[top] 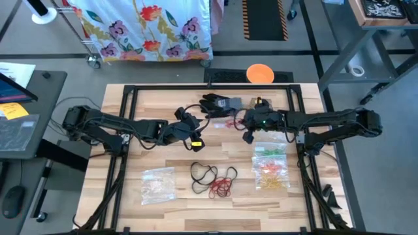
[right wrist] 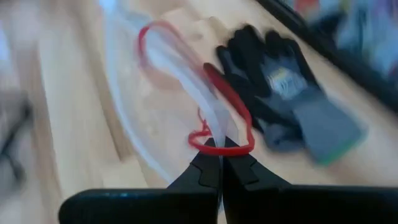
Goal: Sort rubber bands
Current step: Put the red rubber band into the transparent zip bag
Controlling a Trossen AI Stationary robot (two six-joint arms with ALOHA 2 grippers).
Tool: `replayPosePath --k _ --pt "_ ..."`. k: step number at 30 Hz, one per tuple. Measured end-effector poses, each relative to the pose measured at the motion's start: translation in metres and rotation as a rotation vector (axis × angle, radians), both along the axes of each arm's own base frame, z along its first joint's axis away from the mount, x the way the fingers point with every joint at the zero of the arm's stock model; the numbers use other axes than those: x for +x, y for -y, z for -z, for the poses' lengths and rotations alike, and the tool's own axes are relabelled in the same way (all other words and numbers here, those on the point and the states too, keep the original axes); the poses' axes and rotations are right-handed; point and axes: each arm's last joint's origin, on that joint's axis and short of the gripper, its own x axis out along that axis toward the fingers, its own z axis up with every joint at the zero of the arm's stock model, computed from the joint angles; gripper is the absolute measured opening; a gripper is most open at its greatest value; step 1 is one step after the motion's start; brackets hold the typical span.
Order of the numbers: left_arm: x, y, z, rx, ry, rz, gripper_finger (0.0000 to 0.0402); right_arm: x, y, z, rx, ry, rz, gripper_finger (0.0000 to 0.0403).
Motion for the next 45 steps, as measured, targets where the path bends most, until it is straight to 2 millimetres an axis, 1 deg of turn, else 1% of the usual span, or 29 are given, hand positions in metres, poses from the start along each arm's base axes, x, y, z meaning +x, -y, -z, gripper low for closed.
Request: replayPosePath --k 1,4,7,9,10,11,13,14,16,17,19,20,23,24,26,27,29,30,33,34,36,37,41,43,45 --pt "0.0 0.0 0.0 0.0 0.0 -0.001 0.0136 0.0 0.0 0.0 -0.039 -0.025 -0.037 0.0" --pt "0.0 0.0 0.0 0.0 0.0 -0.001 0.0136 0.001 -0.001 -0.001 0.046 0.04 0.028 0.0" --pt "0.0 0.0 0.0 0.0 0.001 -0.001 0.0136 0.002 -0.003 -0.001 0.011 0.021 -0.015 0.0" --pt "0.0 0.0 0.0 0.0 0.005 -0.002 0.0136 0.002 -0.004 -0.001 0.137 0.084 0.073 0.0" --pt "0.0 0.0 -0.001 -0.001 0.01 -0.002 0.0136 0.002 -0.005 -0.002 0.169 0.103 0.098 0.0" --pt "0.001 0.0 -0.001 -0.001 0.014 -0.002 0.0136 0.002 -0.005 -0.002 0.131 0.089 0.09 0.0" --pt "0.001 0.0 -0.002 -0.002 0.02 -0.002 0.0136 0.001 -0.003 -0.001 -0.008 0.018 0.017 0.0" --pt "0.001 0.0 -0.002 -0.002 0.022 -0.002 0.0136 0.001 -0.003 -0.001 0.013 0.027 0.028 0.0" --pt "0.001 0.0 -0.002 -0.002 0.025 -0.002 0.0136 0.002 -0.005 -0.001 0.143 0.088 0.1 0.0" --pt "0.001 0.0 -0.002 -0.002 0.025 -0.002 0.0136 0.002 -0.006 -0.001 0.138 0.08 0.097 0.0" --pt "0.001 0.0 -0.002 -0.002 0.026 -0.002 0.0136 0.001 -0.006 0.0 -0.003 0.001 -0.012 0.0" --pt "0.001 0.0 -0.002 -0.002 0.029 -0.002 0.0136 0.001 -0.006 0.0 -0.021 -0.015 -0.032 0.0" --pt "0.001 0.0 -0.002 -0.002 0.029 -0.002 0.0136 0.002 -0.009 0.0 0.18 0.085 0.085 0.0" --pt "0.001 0.0 -0.002 -0.002 0.029 -0.001 0.0136 0.002 -0.01 0.0 0.159 0.076 0.07 0.0" --pt "0.001 0.0 -0.002 -0.001 0.028 -0.001 0.0136 0.002 -0.01 0.0 -0.004 0.004 -0.039 0.0" --pt "0.001 0.0 -0.002 -0.001 0.029 -0.001 0.0136 0.002 -0.009 0.0 0.005 0.007 -0.037 0.0" --pt "0.002 0.0 -0.003 0.0 0.032 0.0 0.0136 0.003 -0.011 -0.001 0.155 0.082 0.055 0.0" --pt "0.002 0.0 -0.003 0.0 0.032 0.0 0.0136 0.003 -0.012 -0.001 0.164 0.083 0.06 0.0" --pt "0.002 0.0 -0.003 -0.001 0.032 0.0 0.0136 0.003 -0.011 0.0 -0.037 -0.016 -0.101 0.0" --pt "0.002 0.0 -0.003 -0.001 0.033 0.0 0.0136 0.003 -0.011 0.0 -0.019 -0.006 -0.093 0.0" --pt "0.002 0.0 -0.003 -0.001 0.033 0.0 0.0136 0.003 -0.014 0.0 0.161 0.071 0.011 0.0" --pt "0.002 0.0 -0.003 -0.002 0.033 -0.001 0.0136 0.003 -0.016 0.002 0.196 0.057 0.018 0.0" --pt "0.002 -0.003 -0.004 -0.017 0.063 -0.032 0.0136 -0.001 -0.021 0.01 0.073 -0.097 -0.132 0.0006" --pt "0.002 -0.008 -0.004 -0.036 0.087 -0.068 0.0136 0.0 -0.019 0.009 0.068 -0.084 -0.123 0.0009" --pt "0.002 -0.014 -0.003 -0.045 0.081 -0.095 0.0136 0.0 -0.019 0.009 0.141 -0.047 -0.053 0.001"
